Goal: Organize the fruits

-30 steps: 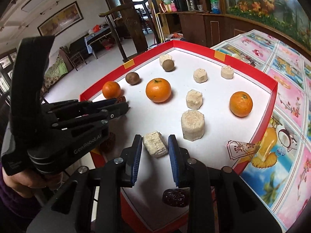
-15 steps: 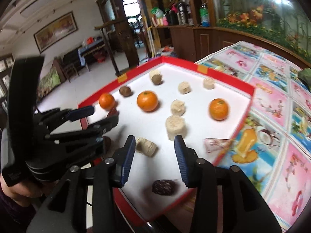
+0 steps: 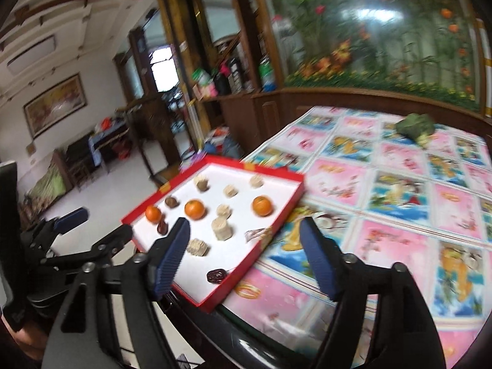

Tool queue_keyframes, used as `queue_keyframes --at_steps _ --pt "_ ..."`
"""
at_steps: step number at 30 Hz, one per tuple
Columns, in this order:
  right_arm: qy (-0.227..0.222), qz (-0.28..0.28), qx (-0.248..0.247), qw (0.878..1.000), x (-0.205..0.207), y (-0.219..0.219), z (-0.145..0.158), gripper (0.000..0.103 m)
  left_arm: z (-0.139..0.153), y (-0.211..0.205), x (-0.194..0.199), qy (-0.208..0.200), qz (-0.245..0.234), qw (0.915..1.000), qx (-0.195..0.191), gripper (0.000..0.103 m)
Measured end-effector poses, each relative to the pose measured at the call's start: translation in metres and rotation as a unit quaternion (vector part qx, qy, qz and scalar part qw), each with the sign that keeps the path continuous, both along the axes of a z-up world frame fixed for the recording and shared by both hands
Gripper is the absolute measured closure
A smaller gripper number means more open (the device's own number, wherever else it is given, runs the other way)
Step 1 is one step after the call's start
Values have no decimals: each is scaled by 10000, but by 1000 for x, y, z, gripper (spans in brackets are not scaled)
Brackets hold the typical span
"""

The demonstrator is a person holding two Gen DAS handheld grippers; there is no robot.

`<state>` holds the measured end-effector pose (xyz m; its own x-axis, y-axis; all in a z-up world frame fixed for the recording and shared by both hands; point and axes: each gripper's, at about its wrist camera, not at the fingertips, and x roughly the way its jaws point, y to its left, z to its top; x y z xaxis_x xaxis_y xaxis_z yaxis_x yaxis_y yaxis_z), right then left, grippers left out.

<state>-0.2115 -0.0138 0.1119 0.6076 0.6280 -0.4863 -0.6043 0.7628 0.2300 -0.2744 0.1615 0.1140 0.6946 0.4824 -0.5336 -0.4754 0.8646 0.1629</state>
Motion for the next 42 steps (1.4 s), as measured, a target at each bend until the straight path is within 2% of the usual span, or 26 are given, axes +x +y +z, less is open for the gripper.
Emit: queue_keyframes --at_steps 4,7,10,12,15,18,20,24,28,30,38,42 --pt "-52 -283 350 9990 -22 -33 13 23 20 -14 -23 -228 76 9996 -114 18" --pt "-108 -406 537 9977 -40 -52 21 23 34 -23 -47 -513 -160 9984 -165 18" --pt "-338 -461 661 9962 -61 -67 31 19 47 -33 -63 -848 -212 9962 10 18" --pt "-509 -513 737 9947 -73 -76 38 15 53 -39 -68 -896 -351 9954 29 18" --pt "-641 -519 933 9922 -79 -84 45 15 57 -48 -72 -1096 -186 9932 341 18" --pt "-643 -568 1047 9908 -79 -86 46 14 59 -52 -77 -1298 -85 9896 618 15" --pt "-566 -597 1092 9906 -78 -85 42 14 58 -51 -80 -1359 -77 9888 616 13" --pt "-373 -477 1083 9923 -78 -77 35 13 56 -45 -82 -1336 -43 9892 607 12" --pt "-591 -354 905 9935 -88 -63 37 13 53 -38 -84 -1334 64 9898 489 9" --pt "-664 -295 873 9935 -93 -59 37 13 51 -34 -85 -1332 88 9903 398 0" --pt "-807 -77 690 9943 -107 -40 35 13 53 -31 -102 -1696 365 9822 719 0" --pt "-962 -87 601 9935 -112 -37 36 13 55 -27 -107 -1793 268 9823 480 0"
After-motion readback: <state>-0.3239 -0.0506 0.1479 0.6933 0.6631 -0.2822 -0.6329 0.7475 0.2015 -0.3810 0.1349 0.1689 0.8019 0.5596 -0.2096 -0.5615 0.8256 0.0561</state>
